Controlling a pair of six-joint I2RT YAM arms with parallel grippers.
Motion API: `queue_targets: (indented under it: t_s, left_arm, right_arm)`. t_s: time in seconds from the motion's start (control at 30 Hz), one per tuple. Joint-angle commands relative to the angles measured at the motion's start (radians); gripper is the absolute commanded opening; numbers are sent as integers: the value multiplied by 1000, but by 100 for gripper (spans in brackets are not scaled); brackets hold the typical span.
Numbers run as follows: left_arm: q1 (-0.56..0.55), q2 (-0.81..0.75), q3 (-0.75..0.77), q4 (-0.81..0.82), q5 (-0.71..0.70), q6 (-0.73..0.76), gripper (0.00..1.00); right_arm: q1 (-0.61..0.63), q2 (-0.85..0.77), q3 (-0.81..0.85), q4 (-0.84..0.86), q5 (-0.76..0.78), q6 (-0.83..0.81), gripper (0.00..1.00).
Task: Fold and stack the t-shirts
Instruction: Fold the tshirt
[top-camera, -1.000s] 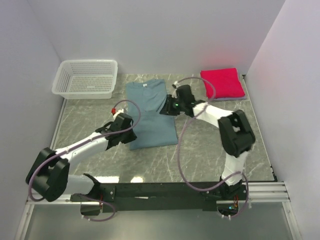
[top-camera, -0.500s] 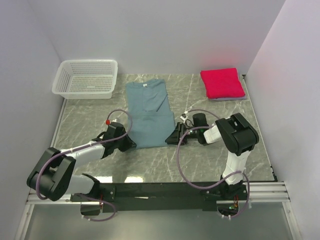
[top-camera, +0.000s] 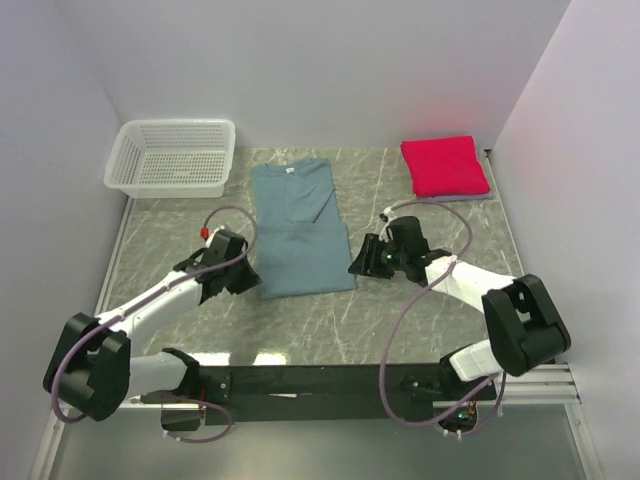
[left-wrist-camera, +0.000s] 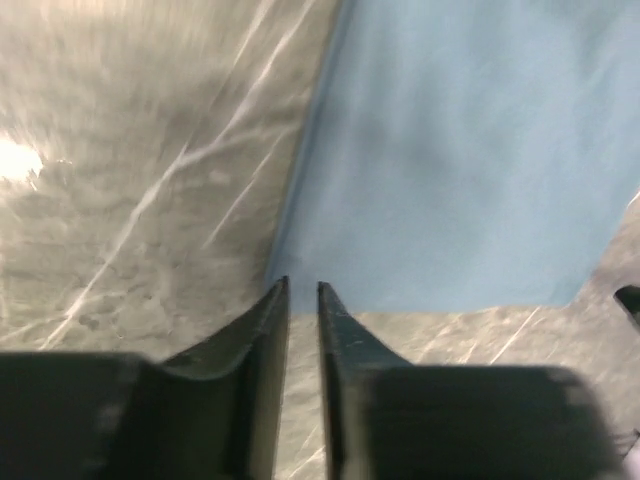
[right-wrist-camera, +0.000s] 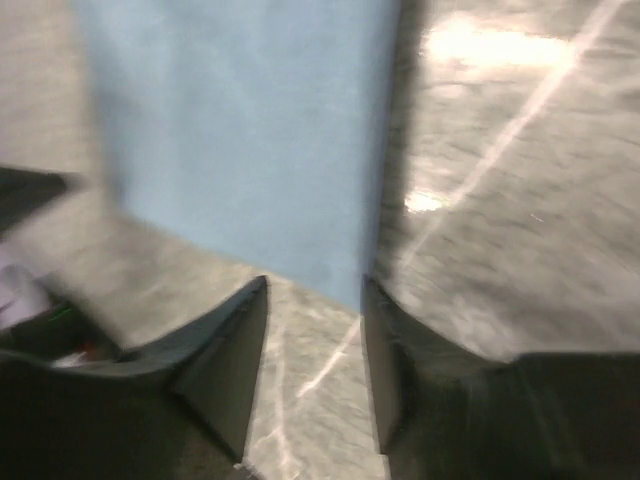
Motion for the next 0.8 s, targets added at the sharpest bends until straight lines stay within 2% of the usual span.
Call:
queue_targets:
  t_s: [0.0, 0.1, 0.13, 0.33, 0.67, 0.77]
  left_arm:
    - [-26, 34, 132, -160, -120, 64, 27]
    - [-77, 113, 214, -243, -169, 85, 38]
    - [-89, 144, 240, -253, -178, 88, 45]
    - [-141, 205, 280, -270, -201, 100, 61]
    - [-155, 252, 281, -285, -191, 123, 62]
    - [-157, 256, 278, -294, -184, 125, 62]
  right_arm:
    - [123, -60, 76, -273, 379, -55, 52]
    - [210, -35, 145, -365, 517, -38, 55]
    - [226, -9, 160, -378, 530, -34, 55]
    - [298, 113, 254, -436, 574, -11, 55]
    - [376, 253, 321, -530, 665, 25, 48]
    - [392, 266, 315, -557, 680, 48, 40]
